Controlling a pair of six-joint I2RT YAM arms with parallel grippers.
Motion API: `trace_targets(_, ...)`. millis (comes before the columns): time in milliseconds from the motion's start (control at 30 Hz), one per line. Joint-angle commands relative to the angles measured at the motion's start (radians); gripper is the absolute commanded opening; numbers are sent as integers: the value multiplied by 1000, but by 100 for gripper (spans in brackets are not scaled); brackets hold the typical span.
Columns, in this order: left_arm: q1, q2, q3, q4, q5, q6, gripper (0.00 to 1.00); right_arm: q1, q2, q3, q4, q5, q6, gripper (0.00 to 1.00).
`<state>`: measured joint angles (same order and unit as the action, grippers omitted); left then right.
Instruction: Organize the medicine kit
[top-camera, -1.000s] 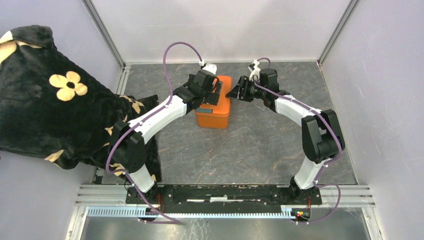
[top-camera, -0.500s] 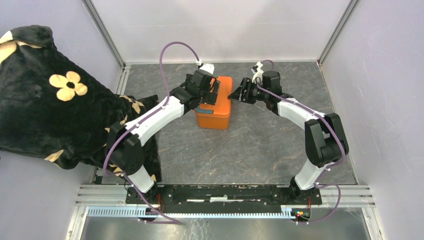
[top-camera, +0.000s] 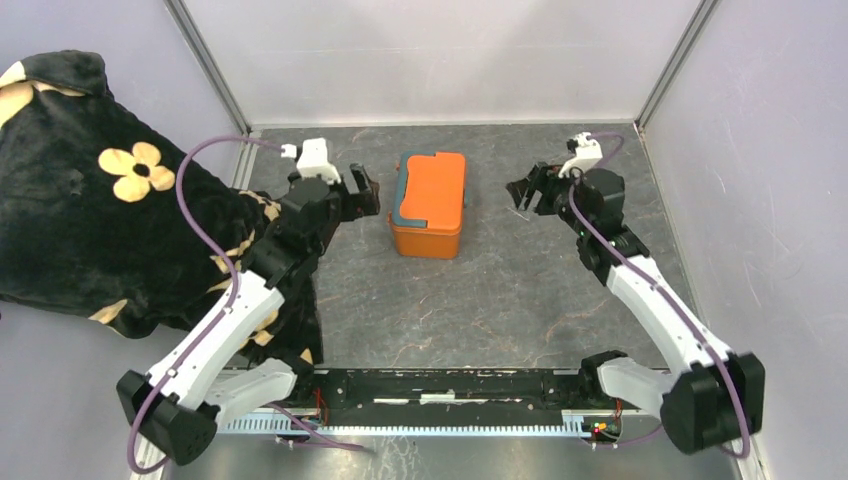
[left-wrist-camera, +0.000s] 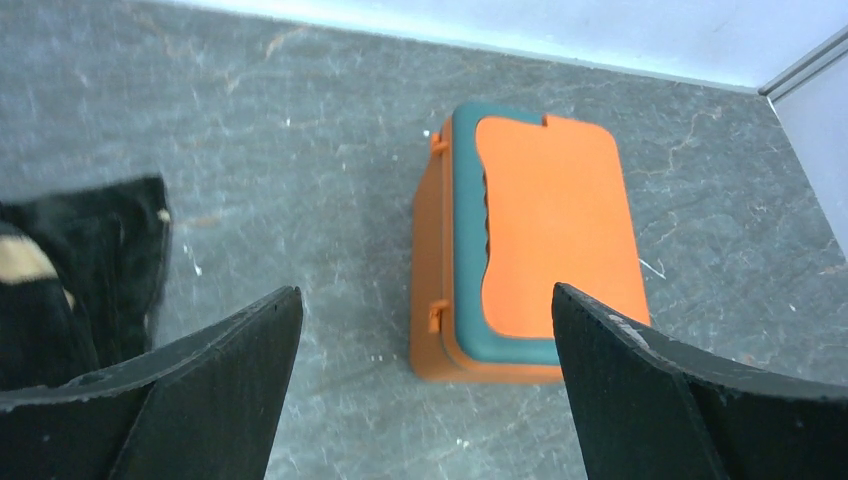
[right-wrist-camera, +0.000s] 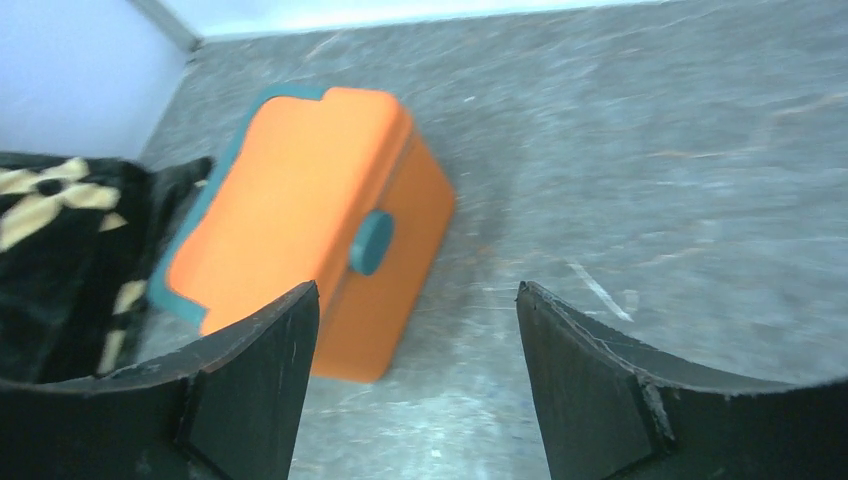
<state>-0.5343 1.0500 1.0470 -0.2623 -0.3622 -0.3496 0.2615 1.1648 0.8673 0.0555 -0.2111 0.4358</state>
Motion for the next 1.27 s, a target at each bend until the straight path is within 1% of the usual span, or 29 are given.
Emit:
trace_targets(0,8,-110,-154,36,-43,-162,100,0,-160,-77,-43,274,-140,80)
trace_targets(67,9,-171,-217,34,-70,-197,100,0,-226,-117,-53,340,-176,82)
trace_targets(100,10,-203,-248,33,-82,-214,100,1,-266,-138,-78,367,-194,85)
trace_targets(200,10,-306,-326,39,-113,-250,100,1,-388,-224,-67,445,-225,98)
trace_targets(300,10,-367,-377,38,-139,-259,100,-1,-501,-330,11,482,-237,98)
trace_targets(367,10,-387,-398,41,-145,-249,100,1,-553,-398,56,494,-221,98)
trace_targets(433,10,-392,-402,38,-149,-241,100,1,-580,-430,68,494,-212,98)
trace_targets(633,10,-401,-415,34,-191,-219,100,0,-585,-476,87,512,-198,98)
trace_targets(1100,10,-428,-434,63,-172,-203,100,1,-526,-480,113,524,-159,98)
trace_targets(1233,10,-437,-437,63,-186,-208,100,0,-521,-478,108,522,-157,98)
